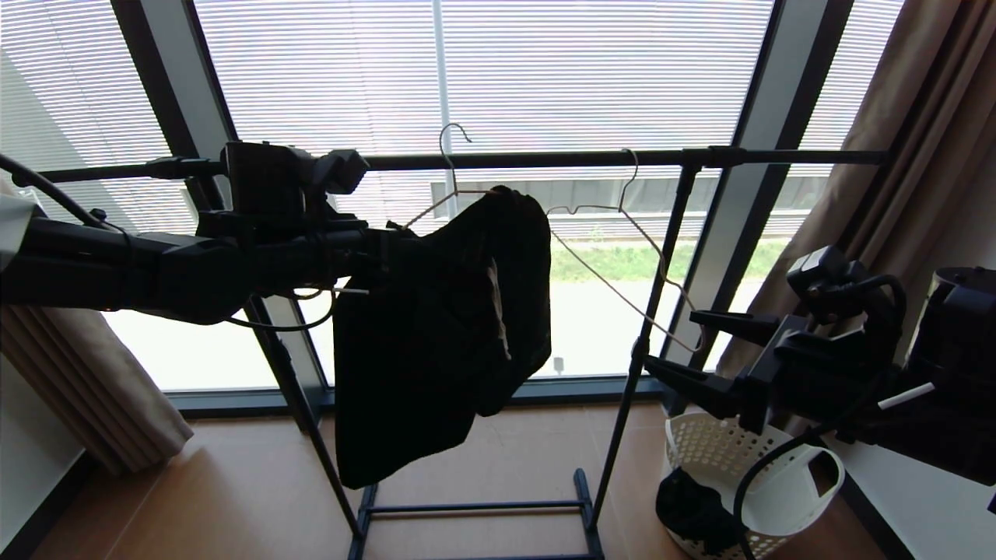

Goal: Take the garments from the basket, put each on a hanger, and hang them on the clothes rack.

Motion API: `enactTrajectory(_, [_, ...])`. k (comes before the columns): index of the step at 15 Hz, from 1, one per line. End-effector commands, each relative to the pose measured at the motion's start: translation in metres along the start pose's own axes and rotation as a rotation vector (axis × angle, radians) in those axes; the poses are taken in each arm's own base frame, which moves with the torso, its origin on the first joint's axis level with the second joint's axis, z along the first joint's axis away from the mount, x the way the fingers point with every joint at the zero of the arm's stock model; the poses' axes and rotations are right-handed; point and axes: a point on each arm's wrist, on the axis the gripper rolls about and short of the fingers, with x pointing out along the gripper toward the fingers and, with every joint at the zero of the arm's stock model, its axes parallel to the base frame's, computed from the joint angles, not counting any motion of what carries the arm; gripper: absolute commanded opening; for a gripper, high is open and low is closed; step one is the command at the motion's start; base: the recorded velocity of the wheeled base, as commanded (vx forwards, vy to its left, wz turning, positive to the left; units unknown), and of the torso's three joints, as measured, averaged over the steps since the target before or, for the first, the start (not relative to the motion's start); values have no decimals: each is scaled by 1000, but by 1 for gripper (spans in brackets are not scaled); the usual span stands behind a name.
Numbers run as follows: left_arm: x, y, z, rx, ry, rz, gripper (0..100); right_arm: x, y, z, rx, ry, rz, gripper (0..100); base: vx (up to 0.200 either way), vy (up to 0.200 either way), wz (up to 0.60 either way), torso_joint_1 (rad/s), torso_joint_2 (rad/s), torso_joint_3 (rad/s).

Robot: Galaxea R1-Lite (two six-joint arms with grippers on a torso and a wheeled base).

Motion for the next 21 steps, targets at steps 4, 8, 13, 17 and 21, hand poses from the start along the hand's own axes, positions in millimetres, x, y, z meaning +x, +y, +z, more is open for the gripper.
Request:
enactTrajectory(4, [9,2,-10,-21,27,-1,0,1,0,-2,-6,7,3,100,0,0,0,0,0,0])
enactTrajectory(8, [11,3,-12,-23,33,-1,0,1,0,-3,-4,12,4,100,0,0,0,0,0,0])
enactTrajectory(13, [11,1,-18,-39,51,-5,100,1,2,-3,-11,14,11,100,0,0,0,0,0,0])
enactTrajectory(17, [6,-3,-22,-37,65,-12,100,-16,13,-2,-205,0,-79,100,0,0,0,0,0,0])
enactTrajectory(21, [-13,-9,-12,-27,26,-5,100,-24,26,-4,-438,72,-357,100,0,0,0,0,0,0])
